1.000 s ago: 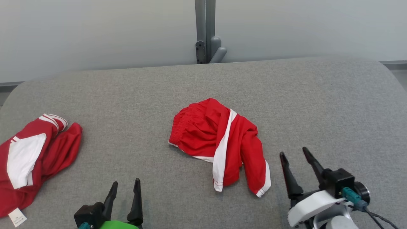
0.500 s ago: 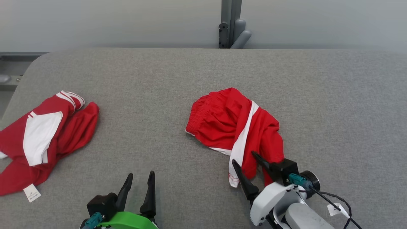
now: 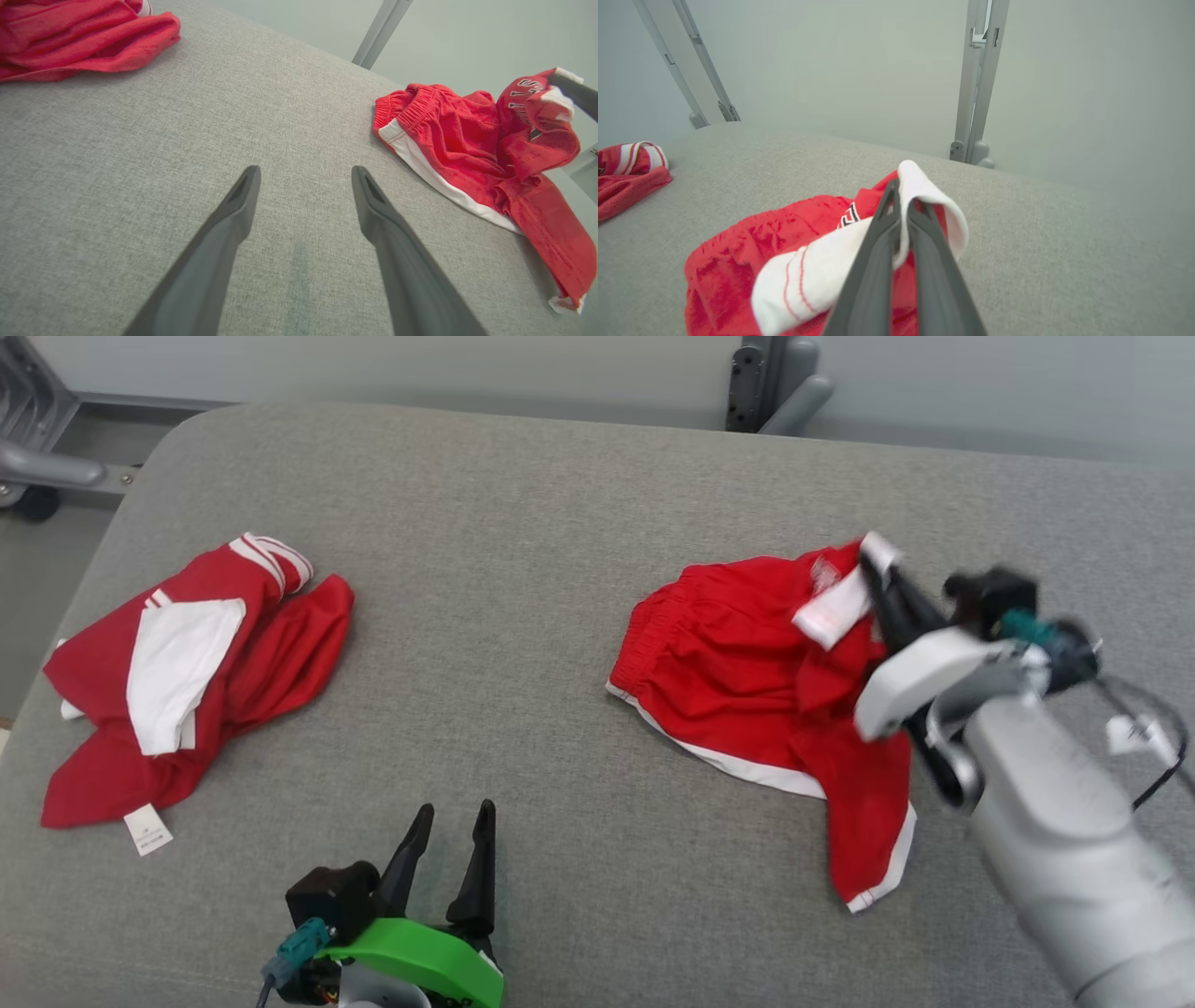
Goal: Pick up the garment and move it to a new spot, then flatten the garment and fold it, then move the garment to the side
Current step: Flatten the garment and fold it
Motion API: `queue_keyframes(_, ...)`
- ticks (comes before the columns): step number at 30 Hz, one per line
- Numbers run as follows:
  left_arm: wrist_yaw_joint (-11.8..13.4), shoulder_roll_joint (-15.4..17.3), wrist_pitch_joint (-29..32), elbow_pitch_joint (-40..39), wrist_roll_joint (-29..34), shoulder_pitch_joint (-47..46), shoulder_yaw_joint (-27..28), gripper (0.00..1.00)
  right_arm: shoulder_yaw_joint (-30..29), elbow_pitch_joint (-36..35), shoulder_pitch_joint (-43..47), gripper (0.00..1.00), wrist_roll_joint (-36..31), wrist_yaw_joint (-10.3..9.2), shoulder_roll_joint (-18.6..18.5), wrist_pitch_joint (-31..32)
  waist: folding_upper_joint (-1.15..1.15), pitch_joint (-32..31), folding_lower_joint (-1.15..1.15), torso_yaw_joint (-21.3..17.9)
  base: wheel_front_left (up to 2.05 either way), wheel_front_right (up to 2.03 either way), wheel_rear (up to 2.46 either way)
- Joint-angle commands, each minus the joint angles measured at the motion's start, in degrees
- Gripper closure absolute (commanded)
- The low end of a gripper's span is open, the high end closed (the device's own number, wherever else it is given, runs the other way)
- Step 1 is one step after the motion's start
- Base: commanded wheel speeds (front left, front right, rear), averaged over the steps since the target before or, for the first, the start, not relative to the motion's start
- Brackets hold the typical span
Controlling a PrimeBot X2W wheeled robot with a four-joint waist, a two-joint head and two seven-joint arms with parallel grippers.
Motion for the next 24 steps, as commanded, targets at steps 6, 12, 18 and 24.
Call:
queue_keyframes(6,0.0,0.2,0.0,0.3,-1.0,-1.4,-1.8,0.00,4.5,-3.1,-16.8,1.00,-5.7,-0.03,-5.1,-0.2,0.00,1.9,0.00,6.1,0.00,0.00,0.00)
queue_keyframes(12,0.3,0.2,0.0,-0.3,-1.4,-0.3,-0.4,0.00,25.8,-13.3,-19.8,1.00,-3.0,-0.07,-5.7,-0.2,0.00,1.0,0.00,6.2,0.00,0.00,0.00)
queue_keyframes(18,0.1,0.2,0.0,-0.2,-1.0,0.6,0.1,0.00,41.5,-17.4,-9.5,1.00,6.5,-0.09,-11.8,-0.2,0.00,-0.3,0.00,2.8,0.00,0.00,0.00)
queue_keyframes(24,-0.3,0.2,0.0,0.4,0.2,-0.4,0.3,0.00,39.2,-16.7,-6.2,1.00,12.1,-0.09,-14.7,-0.2,0.00,-0.1,0.00,-0.9,0.00,0.00,0.00)
